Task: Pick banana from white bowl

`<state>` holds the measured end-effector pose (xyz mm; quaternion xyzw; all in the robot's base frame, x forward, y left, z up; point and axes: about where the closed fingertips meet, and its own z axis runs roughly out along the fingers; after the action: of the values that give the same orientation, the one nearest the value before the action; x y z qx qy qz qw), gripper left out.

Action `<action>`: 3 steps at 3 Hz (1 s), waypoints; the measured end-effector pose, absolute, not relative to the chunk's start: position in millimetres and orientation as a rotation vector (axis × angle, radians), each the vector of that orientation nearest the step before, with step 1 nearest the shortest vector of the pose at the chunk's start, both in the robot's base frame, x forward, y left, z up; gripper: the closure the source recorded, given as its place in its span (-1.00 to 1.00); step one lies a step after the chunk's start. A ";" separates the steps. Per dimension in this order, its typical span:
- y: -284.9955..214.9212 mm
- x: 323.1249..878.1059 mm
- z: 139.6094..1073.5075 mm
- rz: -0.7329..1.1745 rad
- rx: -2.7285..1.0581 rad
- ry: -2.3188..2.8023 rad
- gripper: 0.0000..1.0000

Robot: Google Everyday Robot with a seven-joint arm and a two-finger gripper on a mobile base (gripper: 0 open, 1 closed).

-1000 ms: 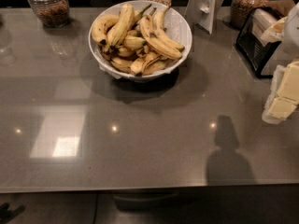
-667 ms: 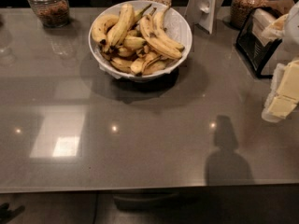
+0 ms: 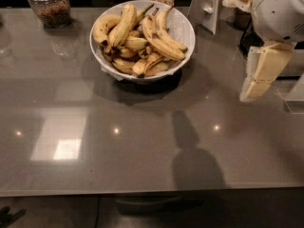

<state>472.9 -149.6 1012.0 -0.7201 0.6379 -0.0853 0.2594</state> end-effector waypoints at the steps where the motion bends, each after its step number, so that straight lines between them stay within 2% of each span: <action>1: -103.8 496.6 1027.5 -0.311 -2.177 1.424 -1.00; 2: -59.5 523.4 1036.6 -0.415 -2.457 1.097 -1.00; 3: -42.6 523.1 1040.7 -0.455 -2.547 0.953 -1.00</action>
Offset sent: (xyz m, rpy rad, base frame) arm 0.0904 0.1453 0.0305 -0.5825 -0.1499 0.9377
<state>523.1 -42.6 1040.7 -0.9067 0.3394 -0.1620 0.1911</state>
